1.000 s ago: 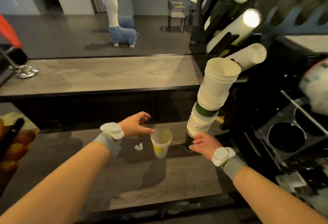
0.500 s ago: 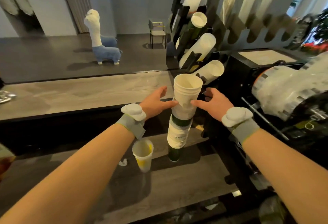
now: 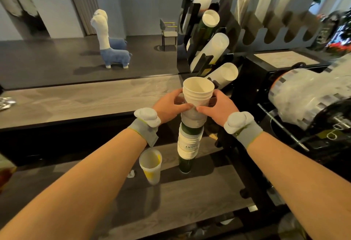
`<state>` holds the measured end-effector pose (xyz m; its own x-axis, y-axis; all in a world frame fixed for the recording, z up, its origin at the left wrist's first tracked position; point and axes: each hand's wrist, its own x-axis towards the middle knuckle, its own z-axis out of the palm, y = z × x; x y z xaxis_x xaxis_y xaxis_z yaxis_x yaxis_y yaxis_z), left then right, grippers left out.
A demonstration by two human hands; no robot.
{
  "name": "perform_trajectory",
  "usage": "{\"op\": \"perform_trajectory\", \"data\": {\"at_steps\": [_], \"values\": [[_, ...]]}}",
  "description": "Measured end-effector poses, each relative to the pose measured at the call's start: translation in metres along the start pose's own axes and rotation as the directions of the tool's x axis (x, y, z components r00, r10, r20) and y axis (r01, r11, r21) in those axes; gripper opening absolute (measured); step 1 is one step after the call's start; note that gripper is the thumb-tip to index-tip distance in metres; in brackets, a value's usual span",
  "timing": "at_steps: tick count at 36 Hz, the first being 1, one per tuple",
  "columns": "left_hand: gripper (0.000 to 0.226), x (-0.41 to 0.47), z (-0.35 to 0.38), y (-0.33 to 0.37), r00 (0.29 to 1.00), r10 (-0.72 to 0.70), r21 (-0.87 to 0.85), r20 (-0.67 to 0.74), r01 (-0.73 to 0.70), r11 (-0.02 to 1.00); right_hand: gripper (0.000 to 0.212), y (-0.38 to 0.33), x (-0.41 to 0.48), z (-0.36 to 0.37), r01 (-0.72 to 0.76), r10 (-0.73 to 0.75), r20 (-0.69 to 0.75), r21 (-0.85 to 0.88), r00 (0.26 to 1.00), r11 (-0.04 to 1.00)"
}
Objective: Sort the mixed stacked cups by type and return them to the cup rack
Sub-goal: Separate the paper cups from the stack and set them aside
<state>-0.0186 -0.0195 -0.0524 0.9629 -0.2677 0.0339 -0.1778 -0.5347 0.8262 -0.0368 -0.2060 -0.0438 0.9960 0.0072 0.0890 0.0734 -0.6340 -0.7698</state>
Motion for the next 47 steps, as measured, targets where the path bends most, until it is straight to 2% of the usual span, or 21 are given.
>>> {"op": "perform_trajectory", "data": {"at_steps": [4, 9, 15, 19, 23, 28, 31, 39, 47], "values": [[0.072, -0.001, -0.001, 0.008, 1.0, 0.006, -0.016, 0.013, -0.006, 1.0, 0.081, -0.003, -0.001, -0.004, 0.015, -0.015, 0.009, 0.052, 1.0, 0.999], [0.075, 0.001, -0.012, 0.017, 0.998, 0.065, -0.003, -0.015, -0.065, 0.998, 0.078, -0.013, 0.001, -0.014, 0.055, -0.054, -0.013, 0.077, 0.998, 0.995], [0.085, -0.001, -0.037, 0.042, 0.981, 0.167, -0.173, -0.103, -0.183, 0.968, 0.07, -0.046, 0.004, -0.038, 0.179, -0.171, -0.072, 0.132, 0.983, 0.975], [0.074, -0.005, -0.067, 0.058, 0.955, 0.245, -0.195, -0.167, -0.276, 0.941, 0.067, -0.078, 0.006, -0.053, 0.273, -0.256, -0.124, 0.147, 0.959, 0.951], [0.063, -0.015, -0.094, 0.065, 0.95, 0.257, -0.177, -0.176, -0.287, 0.942, 0.073, -0.102, 0.006, -0.055, 0.329, -0.316, -0.095, 0.187, 0.944, 0.926], [0.057, -0.038, -0.115, 0.048, 0.966, 0.197, -0.131, -0.166, -0.22, 0.967, 0.071, -0.115, 0.003, -0.026, 0.352, -0.349, -0.052, 0.207, 0.936, 0.913], [0.06, -0.056, -0.126, 0.017, 0.974, 0.136, -0.127, -0.182, -0.16, 0.979, 0.071, -0.117, -0.001, 0.007, 0.323, -0.342, 0.043, 0.233, 0.939, 0.917], [0.088, -0.099, -0.13, -0.076, 0.991, -0.017, -0.197, -0.13, -0.009, 0.98, 0.075, -0.103, -0.013, 0.099, 0.219, -0.278, 0.243, 0.243, 0.929, 0.945], [0.071, -0.145, -0.116, -0.157, 0.98, -0.18, -0.137, -0.088, 0.167, 0.976, 0.076, -0.069, -0.041, 0.188, 0.106, -0.195, 0.372, 0.246, 0.908, 0.963]]}}
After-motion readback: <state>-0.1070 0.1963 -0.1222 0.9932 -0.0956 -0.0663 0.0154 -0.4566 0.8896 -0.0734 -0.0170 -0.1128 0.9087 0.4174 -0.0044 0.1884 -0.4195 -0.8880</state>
